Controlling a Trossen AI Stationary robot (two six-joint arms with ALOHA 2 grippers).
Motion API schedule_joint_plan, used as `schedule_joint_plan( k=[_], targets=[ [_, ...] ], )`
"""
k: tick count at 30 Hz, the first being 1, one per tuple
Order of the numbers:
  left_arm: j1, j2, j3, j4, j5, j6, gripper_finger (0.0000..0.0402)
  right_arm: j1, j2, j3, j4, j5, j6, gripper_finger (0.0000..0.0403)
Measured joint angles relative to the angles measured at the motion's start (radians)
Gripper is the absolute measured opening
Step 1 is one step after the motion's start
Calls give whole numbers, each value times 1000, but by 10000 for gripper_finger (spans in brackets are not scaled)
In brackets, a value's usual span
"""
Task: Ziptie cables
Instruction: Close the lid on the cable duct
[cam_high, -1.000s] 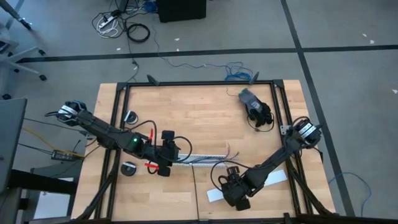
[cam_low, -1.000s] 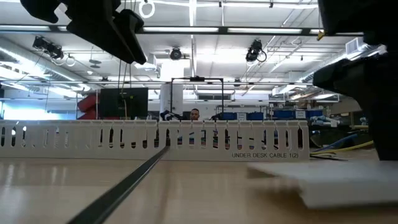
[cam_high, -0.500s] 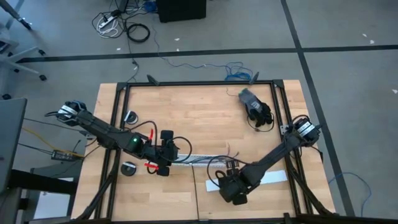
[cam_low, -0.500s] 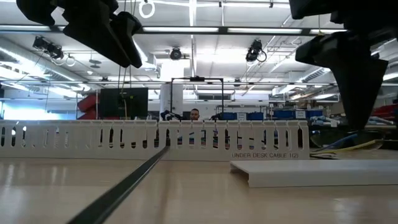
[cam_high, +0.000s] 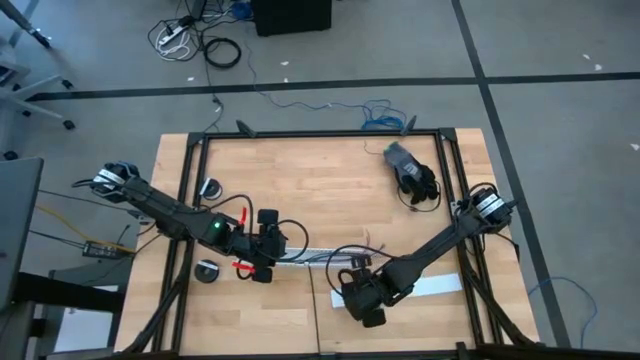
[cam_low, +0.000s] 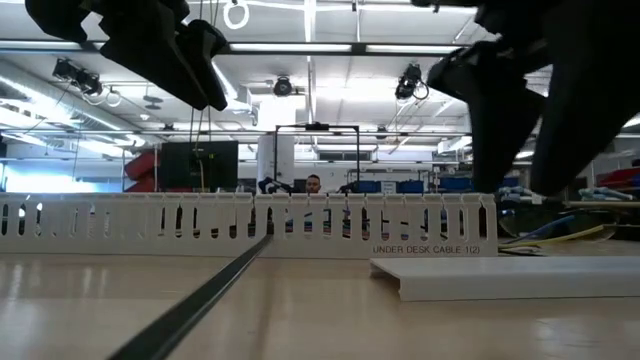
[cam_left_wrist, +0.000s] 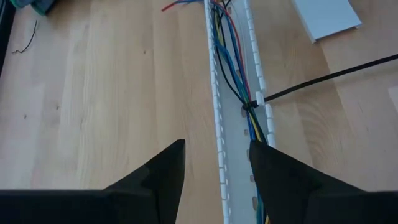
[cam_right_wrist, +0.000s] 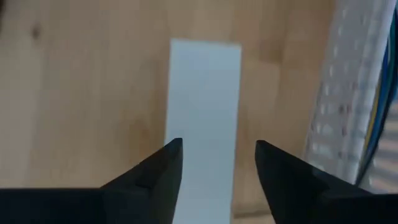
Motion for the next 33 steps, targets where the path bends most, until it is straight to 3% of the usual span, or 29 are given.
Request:
schedule_joint_plan(
  k=[7,12,33],
  targets=[
    [0,0,0,-1,0,3,174,-3,-1,-21,100,-22,4,274],
    [0,0,0,-3,0,9,174,-3,-2,-56,148,-54,35,302],
    [-3,0,0,-6,4,22,174,11,-2,-206,251,-50,93,308]
  ],
)
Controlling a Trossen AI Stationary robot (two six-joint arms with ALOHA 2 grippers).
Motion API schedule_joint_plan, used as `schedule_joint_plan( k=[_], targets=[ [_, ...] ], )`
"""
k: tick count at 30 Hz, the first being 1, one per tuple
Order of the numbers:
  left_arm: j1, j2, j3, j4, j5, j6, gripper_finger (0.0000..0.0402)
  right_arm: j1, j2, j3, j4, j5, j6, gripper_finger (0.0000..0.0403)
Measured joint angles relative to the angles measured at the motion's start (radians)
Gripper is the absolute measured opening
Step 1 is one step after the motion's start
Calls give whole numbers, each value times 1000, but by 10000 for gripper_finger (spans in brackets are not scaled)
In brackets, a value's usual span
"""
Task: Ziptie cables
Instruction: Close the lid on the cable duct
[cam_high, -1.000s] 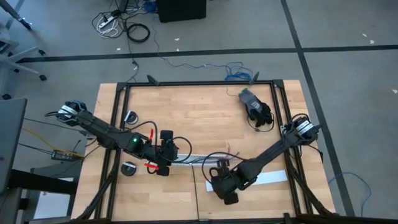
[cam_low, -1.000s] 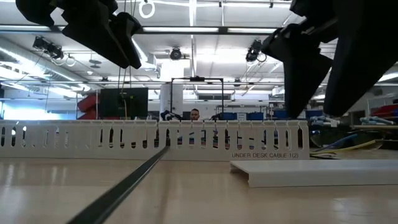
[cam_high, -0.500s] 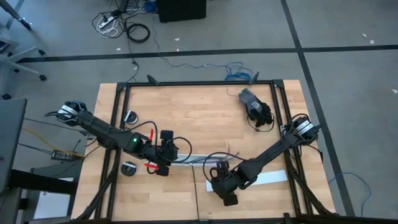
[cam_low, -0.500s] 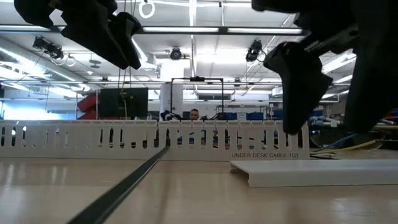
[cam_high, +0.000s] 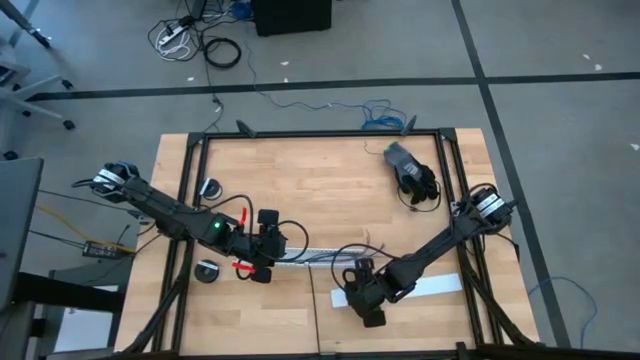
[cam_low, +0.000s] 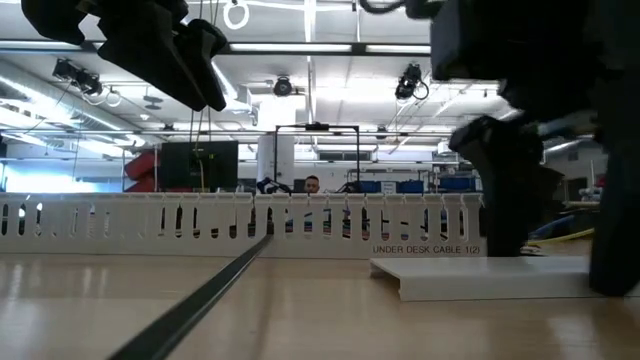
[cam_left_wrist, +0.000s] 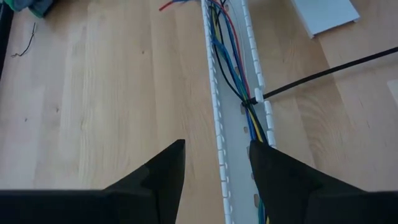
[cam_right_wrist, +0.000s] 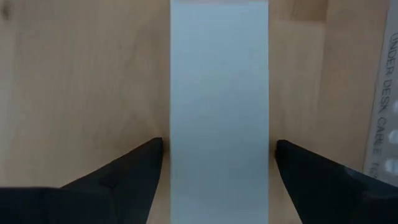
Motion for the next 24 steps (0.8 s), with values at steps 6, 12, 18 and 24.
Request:
schedule_joint_plan(
  k=[6,12,18,24],
  targets=[
    [0,0,0,0,0,0,174,3,-3,-17,21,13,30,306],
    [0,0,0,0,0,-1,174,3,-3,-17,21,14,31,275],
    [0,0,0,0,0,-2,174,2,-3,-16,20,11,31,231],
    [0,0,0,0,1,-3,174,2,1,6,8,3,31,230]
  ],
)
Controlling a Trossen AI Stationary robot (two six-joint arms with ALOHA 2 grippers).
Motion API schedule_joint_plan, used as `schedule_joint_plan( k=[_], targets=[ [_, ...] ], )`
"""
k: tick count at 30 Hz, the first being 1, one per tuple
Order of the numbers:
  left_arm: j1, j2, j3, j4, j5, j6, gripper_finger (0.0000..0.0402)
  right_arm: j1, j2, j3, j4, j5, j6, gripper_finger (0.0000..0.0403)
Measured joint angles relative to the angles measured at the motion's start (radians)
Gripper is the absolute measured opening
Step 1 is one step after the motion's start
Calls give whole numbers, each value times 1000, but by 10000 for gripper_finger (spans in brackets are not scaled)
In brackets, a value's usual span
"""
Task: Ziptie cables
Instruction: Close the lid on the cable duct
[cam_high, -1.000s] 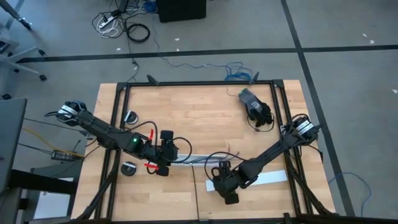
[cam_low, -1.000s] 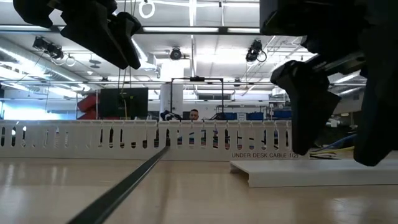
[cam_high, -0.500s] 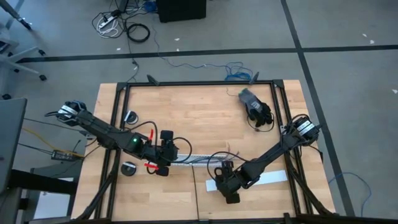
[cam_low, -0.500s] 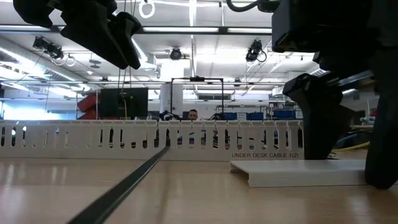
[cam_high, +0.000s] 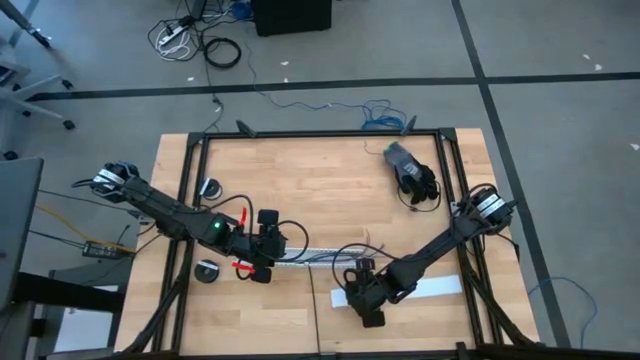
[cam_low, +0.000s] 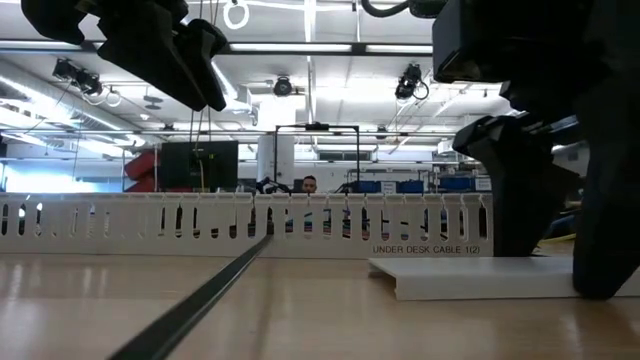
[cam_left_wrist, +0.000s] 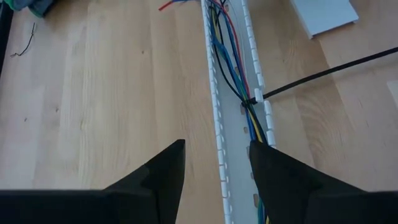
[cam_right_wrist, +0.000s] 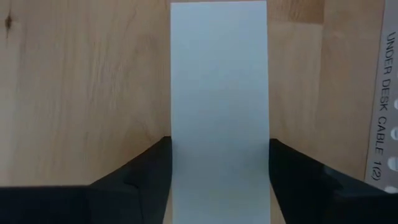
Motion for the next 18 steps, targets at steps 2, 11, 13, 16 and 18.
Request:
schedule_joint_plan(
  k=[2,11,13,16,18],
  targets=[
    [0,0,0,0,0,0,174,0,1,6,-3,-2,0,236],
    [0,0,0,0,0,1,174,0,2,10,0,-12,0,232],
    [0,0,0,0,0,1,174,0,2,10,0,-12,0,232],
    [0,0,0,0,0,1,174,0,2,11,0,-9,0,232],
    [0,0,0,0,0,2,174,0,1,12,1,-7,0,231]
  ],
)
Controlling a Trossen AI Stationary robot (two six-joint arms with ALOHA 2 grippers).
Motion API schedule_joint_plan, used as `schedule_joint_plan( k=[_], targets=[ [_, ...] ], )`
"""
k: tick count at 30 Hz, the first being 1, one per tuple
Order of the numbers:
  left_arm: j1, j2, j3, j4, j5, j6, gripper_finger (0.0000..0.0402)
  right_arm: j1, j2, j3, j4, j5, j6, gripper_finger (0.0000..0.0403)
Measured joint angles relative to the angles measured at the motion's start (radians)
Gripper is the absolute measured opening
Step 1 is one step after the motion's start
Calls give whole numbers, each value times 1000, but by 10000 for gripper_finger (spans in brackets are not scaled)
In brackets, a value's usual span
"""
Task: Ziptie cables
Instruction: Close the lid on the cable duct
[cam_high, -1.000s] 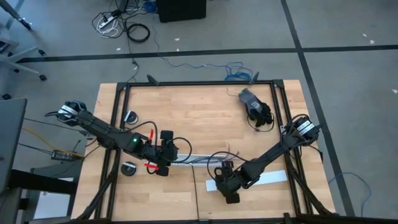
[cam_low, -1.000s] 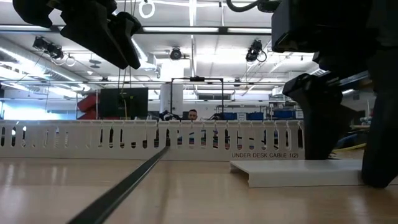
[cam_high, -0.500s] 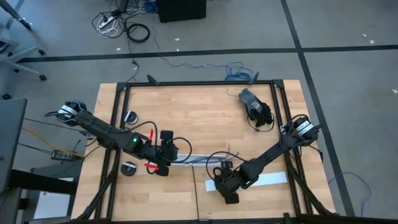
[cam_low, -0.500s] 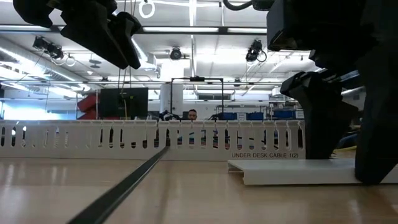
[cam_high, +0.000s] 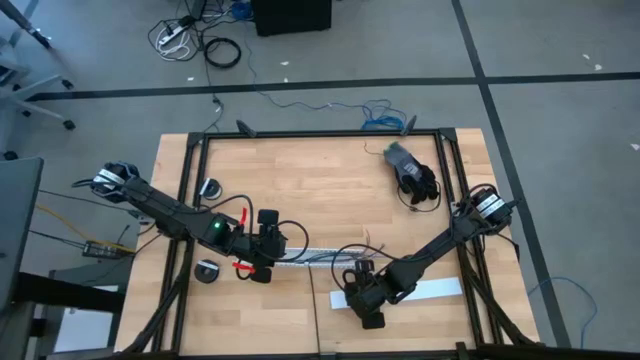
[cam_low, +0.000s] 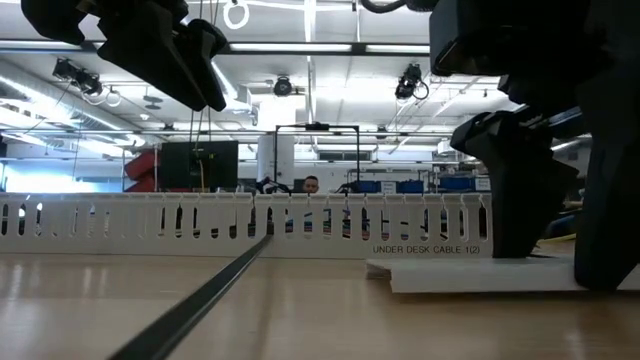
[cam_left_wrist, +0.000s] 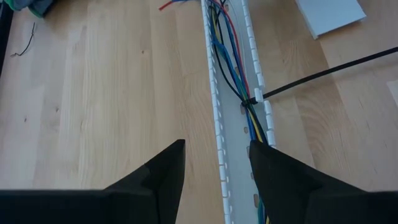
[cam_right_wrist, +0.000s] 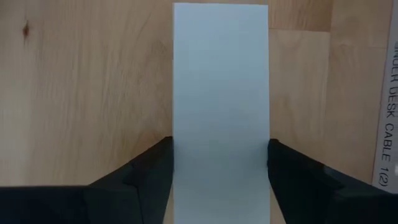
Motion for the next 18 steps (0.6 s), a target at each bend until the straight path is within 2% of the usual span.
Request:
schedule_joint_plan(
  k=[14,18],
  targets=[
    [0,0,0,0,0,0,174,0,0,54,-75,0,-6,166],
    [0,0,0,-1,0,-2,174,-1,-1,54,-74,1,-2,161]
  ],
)
